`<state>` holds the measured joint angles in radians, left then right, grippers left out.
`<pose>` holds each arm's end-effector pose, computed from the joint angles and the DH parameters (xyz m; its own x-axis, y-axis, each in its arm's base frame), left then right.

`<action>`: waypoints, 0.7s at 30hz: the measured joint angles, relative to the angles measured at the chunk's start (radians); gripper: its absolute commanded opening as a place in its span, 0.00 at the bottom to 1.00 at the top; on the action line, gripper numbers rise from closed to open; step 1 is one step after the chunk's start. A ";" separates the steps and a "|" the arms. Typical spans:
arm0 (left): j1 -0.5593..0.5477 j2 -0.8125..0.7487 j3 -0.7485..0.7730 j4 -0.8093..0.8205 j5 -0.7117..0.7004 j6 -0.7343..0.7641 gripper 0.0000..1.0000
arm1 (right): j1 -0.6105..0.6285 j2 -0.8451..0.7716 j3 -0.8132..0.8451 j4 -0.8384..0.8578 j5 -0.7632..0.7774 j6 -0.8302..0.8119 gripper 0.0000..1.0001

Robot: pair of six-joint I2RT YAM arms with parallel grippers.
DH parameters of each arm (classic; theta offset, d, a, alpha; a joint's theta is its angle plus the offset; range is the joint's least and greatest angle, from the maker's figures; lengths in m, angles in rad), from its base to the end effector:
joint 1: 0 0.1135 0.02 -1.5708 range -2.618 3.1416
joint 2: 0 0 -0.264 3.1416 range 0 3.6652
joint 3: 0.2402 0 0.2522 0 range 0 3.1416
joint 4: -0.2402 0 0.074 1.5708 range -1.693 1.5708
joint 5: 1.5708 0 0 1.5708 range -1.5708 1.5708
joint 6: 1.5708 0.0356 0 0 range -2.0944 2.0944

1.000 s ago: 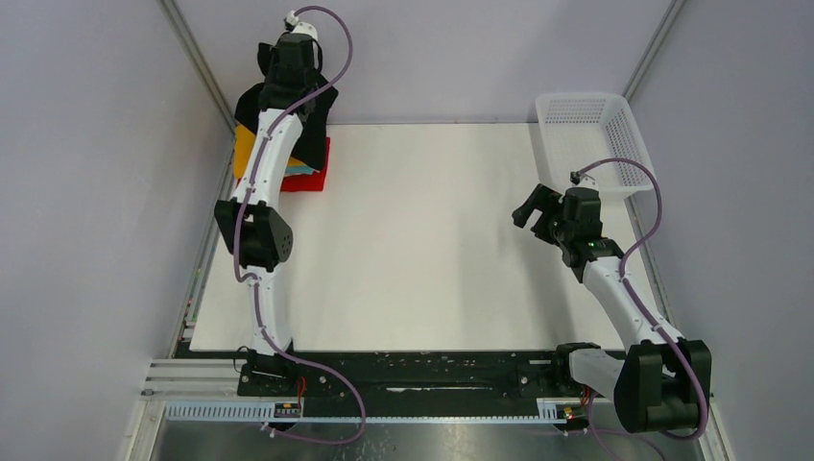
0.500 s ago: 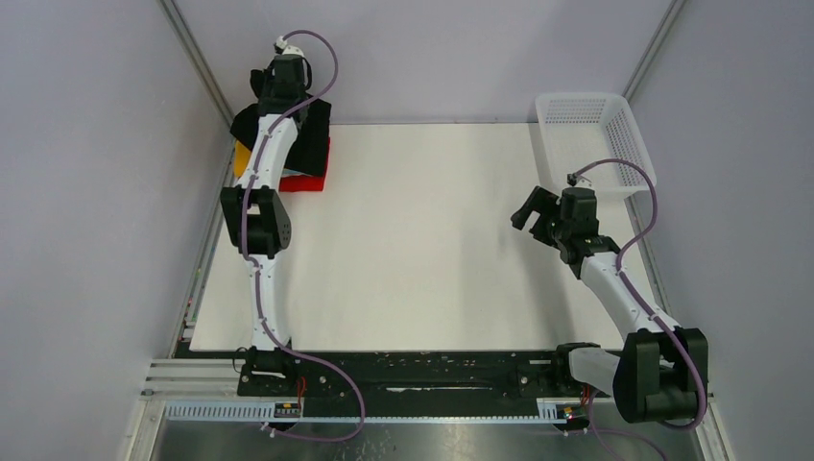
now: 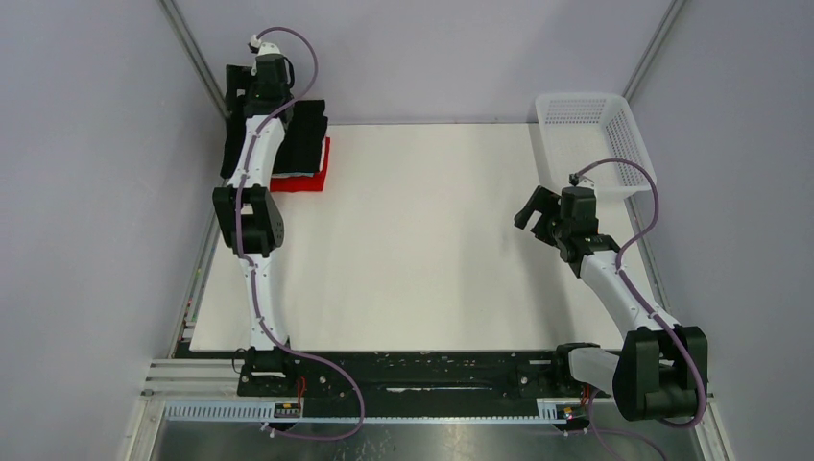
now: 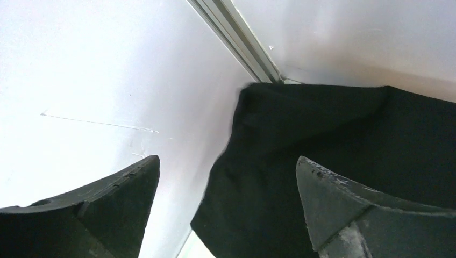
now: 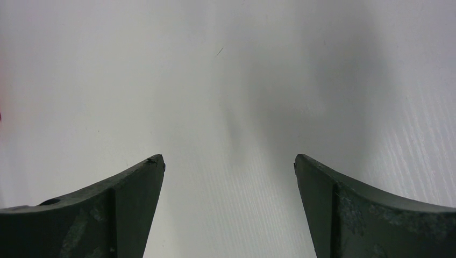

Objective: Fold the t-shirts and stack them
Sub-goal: Put the neatly folded tshirt into the corner of the board with the left arm, then reset both arms

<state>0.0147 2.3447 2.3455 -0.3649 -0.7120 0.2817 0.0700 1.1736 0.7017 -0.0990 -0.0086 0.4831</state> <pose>0.5434 0.0312 0.3266 -0.5148 0.2029 -0.8329 -0.4981 0.7200 0.4833 0.2549 0.0182 0.2398 -0.5132 0.4297 -0.7430 0.1821 0.9005 0.3950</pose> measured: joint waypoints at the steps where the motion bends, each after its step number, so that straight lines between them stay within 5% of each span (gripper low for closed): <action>1: 0.000 0.000 0.000 0.002 0.000 -0.013 0.99 | 0.000 0.000 0.000 -0.002 0.002 0.000 0.99; 12: -0.003 -0.013 -0.069 -0.040 0.109 -0.146 0.99 | 0.000 -0.054 -0.011 -0.023 0.016 0.007 0.99; 21: -0.048 -0.217 -0.418 -0.039 0.399 -0.386 0.99 | 0.000 -0.180 -0.089 -0.040 0.020 0.016 0.99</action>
<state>-0.0330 2.1273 1.9278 -0.4034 -0.3130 -0.1040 0.0700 0.9932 0.6125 -0.1390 0.0113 0.4995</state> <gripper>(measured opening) 0.989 0.993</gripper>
